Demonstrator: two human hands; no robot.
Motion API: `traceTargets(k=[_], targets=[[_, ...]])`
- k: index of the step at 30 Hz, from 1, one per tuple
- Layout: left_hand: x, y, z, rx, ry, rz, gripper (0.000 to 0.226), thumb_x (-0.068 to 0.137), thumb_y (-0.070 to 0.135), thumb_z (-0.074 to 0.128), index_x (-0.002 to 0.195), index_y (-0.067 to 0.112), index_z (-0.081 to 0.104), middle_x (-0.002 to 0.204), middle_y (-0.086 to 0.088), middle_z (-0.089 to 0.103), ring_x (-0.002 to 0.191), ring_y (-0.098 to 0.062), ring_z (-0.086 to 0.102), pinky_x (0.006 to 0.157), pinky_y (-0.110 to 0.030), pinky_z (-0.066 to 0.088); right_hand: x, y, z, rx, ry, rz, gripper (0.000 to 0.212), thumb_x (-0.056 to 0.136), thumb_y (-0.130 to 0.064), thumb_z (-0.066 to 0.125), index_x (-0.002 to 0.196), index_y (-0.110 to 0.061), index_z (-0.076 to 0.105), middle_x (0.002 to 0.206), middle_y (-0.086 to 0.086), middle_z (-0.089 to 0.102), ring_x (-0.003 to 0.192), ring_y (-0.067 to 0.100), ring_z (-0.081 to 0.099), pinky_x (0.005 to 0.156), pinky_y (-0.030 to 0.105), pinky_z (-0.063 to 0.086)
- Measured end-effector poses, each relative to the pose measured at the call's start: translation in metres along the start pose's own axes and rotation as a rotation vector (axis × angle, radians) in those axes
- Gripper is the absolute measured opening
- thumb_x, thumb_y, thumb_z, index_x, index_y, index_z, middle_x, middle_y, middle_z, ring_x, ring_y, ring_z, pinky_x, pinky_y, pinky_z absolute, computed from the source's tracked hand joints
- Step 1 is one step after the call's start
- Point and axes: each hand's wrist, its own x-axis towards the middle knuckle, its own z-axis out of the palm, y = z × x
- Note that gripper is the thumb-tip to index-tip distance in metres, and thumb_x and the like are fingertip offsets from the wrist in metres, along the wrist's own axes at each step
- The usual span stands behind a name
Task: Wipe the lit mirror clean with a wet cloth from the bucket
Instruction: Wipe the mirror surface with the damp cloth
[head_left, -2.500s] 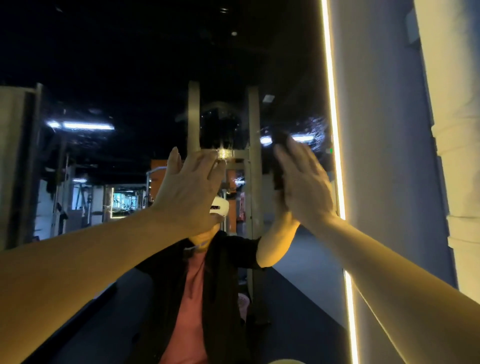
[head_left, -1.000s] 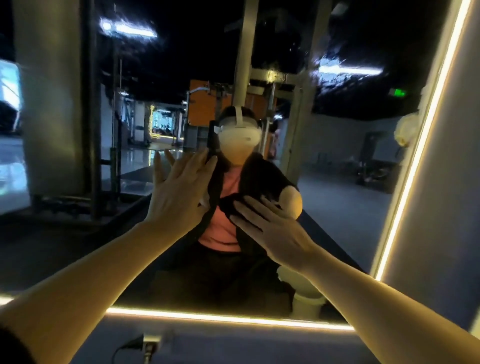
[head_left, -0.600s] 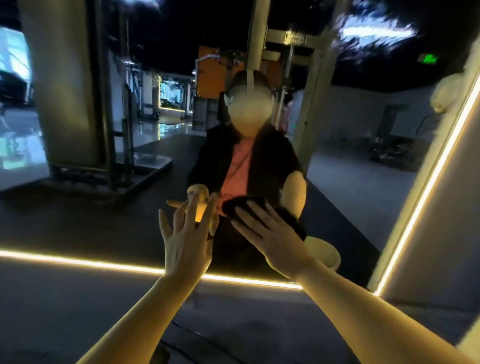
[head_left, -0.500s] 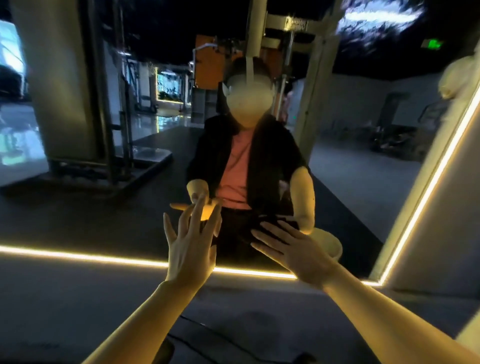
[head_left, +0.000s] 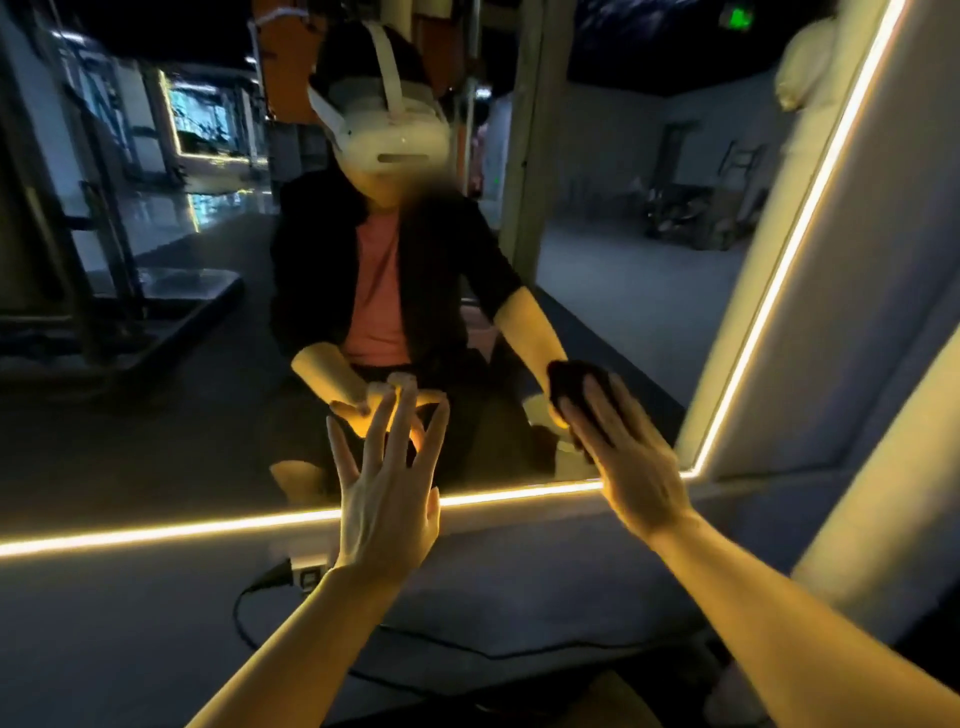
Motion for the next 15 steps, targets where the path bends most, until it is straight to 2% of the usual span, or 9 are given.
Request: traceTargets(k=[2,3,7,10,11,13,15], targets=[[0.019,0.017,0.001,-0.004,0.036,0.072,0.109,0.055,0.014,0.093,0.149,0.02,0.038,0.159,-0.014,0.022,0.145,-0.034,0.021,0.11,-0.073,0.011,0.042,0.04,-0.027,-0.02,0.115,0.165,0.078,0.089,0.006,0.053,0.155,-0.021,0.022,0.161,0.011,0.024,0.148,0.036,0.019,0.097,0.056,0.051],[0.032,0.028,0.001,-0.009,0.06,0.107,0.107,0.056,0.014,0.092,0.148,0.02,0.039,0.158,-0.014,0.023,0.145,-0.034,0.022,0.111,-0.073,0.011,0.069,0.059,-0.039,-0.028,0.176,0.199,0.076,0.089,0.007,0.054,0.155,-0.02,0.025,0.161,0.012,0.024,0.148,0.037,0.019,0.1,0.054,0.049],[0.068,0.068,0.002,-0.009,0.125,0.187,0.093,0.063,0.011,0.087,0.145,0.017,0.045,0.157,-0.013,0.023,0.146,-0.033,0.02,0.112,-0.071,0.013,0.137,0.096,-0.063,-0.117,0.29,0.134,0.056,0.097,-0.006,0.044,0.151,-0.019,0.035,0.159,0.014,0.03,0.146,0.041,0.024,0.11,0.053,0.04],[0.063,0.084,0.017,0.022,0.08,0.197,0.092,0.065,0.015,0.085,0.147,0.017,0.044,0.157,-0.014,0.026,0.145,-0.033,0.021,0.113,-0.07,0.012,0.09,0.092,-0.033,-0.088,0.353,0.251,0.057,0.097,-0.005,0.045,0.151,-0.02,0.033,0.16,0.012,0.025,0.148,0.039,0.023,0.113,0.048,0.035],[0.056,0.087,0.024,0.037,0.062,0.212,0.093,0.063,0.016,0.086,0.147,0.017,0.044,0.157,-0.015,0.029,0.145,-0.033,0.024,0.113,-0.07,0.013,0.058,0.083,-0.018,-0.058,0.345,0.314,0.059,0.097,-0.003,0.046,0.152,-0.02,0.032,0.161,0.012,0.023,0.148,0.038,0.021,0.112,0.049,0.037],[0.04,0.089,0.038,0.071,0.026,0.258,0.098,0.059,0.017,0.088,0.147,0.015,0.044,0.156,-0.016,0.031,0.144,-0.033,0.026,0.111,-0.072,0.016,-0.018,0.058,0.011,-0.01,0.248,0.424,0.069,0.091,0.006,0.052,0.153,-0.017,0.031,0.162,0.013,0.02,0.149,0.038,0.02,0.102,0.052,0.049],[0.03,0.089,0.046,0.101,-0.008,0.285,0.103,0.056,0.019,0.09,0.147,0.014,0.043,0.157,-0.016,0.027,0.144,-0.034,0.026,0.11,-0.073,0.016,-0.076,0.036,0.028,0.019,0.117,0.451,0.081,0.083,0.011,0.062,0.153,-0.016,0.031,0.163,0.011,0.015,0.149,0.038,0.018,0.092,0.053,0.055]])
